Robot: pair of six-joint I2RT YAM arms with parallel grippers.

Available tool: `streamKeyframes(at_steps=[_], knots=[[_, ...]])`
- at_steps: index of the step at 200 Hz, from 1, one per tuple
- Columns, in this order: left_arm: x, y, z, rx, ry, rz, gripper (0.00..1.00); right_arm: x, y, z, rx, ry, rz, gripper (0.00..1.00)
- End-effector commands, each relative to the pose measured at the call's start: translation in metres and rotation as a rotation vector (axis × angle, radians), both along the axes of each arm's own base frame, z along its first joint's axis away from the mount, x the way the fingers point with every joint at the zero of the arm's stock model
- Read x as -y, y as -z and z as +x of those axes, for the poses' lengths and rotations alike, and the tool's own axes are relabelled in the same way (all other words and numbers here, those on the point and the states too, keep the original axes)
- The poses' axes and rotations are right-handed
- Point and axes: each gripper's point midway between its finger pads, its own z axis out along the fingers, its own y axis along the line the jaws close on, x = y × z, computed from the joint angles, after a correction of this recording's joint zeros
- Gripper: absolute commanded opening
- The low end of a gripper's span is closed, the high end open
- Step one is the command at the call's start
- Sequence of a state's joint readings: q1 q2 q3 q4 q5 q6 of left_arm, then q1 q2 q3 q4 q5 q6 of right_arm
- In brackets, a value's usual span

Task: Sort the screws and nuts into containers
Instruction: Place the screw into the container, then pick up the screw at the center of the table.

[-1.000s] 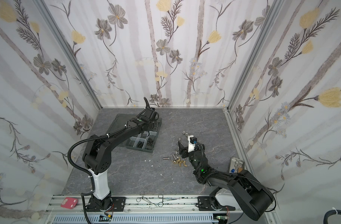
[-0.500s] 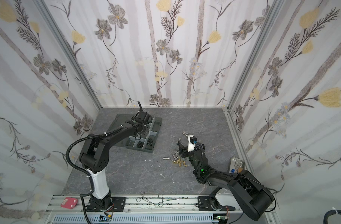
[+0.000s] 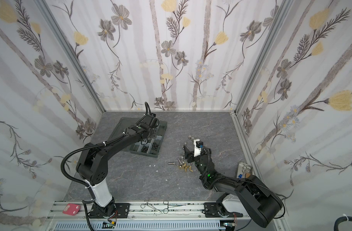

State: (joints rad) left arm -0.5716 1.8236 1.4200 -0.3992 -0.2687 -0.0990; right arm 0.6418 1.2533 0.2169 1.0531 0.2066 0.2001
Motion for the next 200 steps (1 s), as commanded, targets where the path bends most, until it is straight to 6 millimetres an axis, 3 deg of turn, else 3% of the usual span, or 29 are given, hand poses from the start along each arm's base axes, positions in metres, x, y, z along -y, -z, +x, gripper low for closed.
streamKeyframes(at_steps=[1, 32, 37, 49, 85, 127, 146, 154, 200], knots=[[0.035, -0.005, -0.01, -0.018, 0.139, -0.071, 0.48, -0.001, -0.013, -0.002, 0.042, -0.012, 0.023, 0.71], [0.085, 0.027, -0.065, -0.079, 0.474, -0.062, 0.5, 0.01, -0.028, -0.023, 0.136, -0.03, 0.07, 0.71], [0.088, 0.044, -0.083, -0.112, 0.535, -0.046, 0.51, 0.012, -0.031, -0.027, 0.156, -0.035, 0.079, 0.71], [0.097, 0.057, -0.104, -0.126, 0.621, -0.035, 0.51, 0.021, -0.038, -0.037, 0.208, -0.029, 0.103, 0.73], [0.119, 0.068, -0.148, -0.159, 0.83, -0.074, 0.61, 0.008, -0.038, -0.04, 0.207, -0.098, 0.081, 0.8], [0.136, 0.077, -0.172, -0.163, 0.907, -0.074, 0.71, 0.005, -0.04, -0.042, 0.212, -0.119, 0.09, 0.85], [0.138, 0.09, -0.181, -0.193, 0.928, -0.046, 0.77, 0.0, -0.041, -0.046, 0.221, -0.155, 0.087, 0.9], [0.137, 0.095, -0.182, -0.207, 0.926, -0.039, 0.77, -0.001, -0.041, -0.047, 0.225, -0.161, 0.087, 1.0], [0.14, 0.108, -0.18, -0.19, 0.912, -0.034, 0.73, 0.001, -0.04, -0.047, 0.222, -0.15, 0.083, 1.0]])
